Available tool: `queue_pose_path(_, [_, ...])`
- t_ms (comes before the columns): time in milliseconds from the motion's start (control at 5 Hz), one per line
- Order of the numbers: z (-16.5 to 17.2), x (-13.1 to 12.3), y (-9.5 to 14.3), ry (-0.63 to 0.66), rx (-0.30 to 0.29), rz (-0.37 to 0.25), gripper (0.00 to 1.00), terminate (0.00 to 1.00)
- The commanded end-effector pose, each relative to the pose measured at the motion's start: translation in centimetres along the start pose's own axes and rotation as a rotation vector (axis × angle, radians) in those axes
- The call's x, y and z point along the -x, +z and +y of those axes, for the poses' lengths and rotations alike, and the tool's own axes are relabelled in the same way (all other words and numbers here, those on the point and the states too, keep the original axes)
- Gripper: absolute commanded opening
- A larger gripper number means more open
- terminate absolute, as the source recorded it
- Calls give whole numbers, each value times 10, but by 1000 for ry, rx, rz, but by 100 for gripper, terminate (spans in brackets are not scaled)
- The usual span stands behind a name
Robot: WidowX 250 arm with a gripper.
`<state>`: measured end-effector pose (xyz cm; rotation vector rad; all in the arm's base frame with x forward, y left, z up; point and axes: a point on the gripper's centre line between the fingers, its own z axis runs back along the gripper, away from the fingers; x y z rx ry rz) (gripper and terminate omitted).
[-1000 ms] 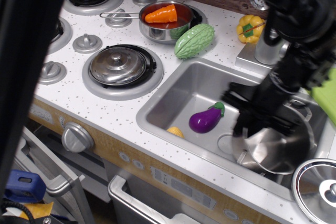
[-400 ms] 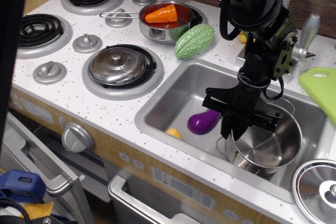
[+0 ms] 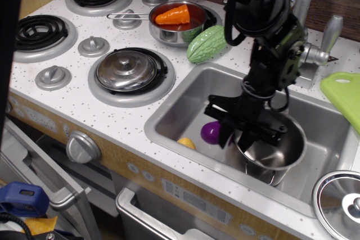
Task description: Flip pot upright in sink
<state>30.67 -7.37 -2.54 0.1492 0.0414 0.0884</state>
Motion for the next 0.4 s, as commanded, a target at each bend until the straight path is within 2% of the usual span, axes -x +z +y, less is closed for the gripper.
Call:
queue_pose_path(0, [-2, -8, 19, -13, 20, -57, 100, 0])
queue_pose_path(200, [-2, -8, 19, -13, 20, -57, 100, 100])
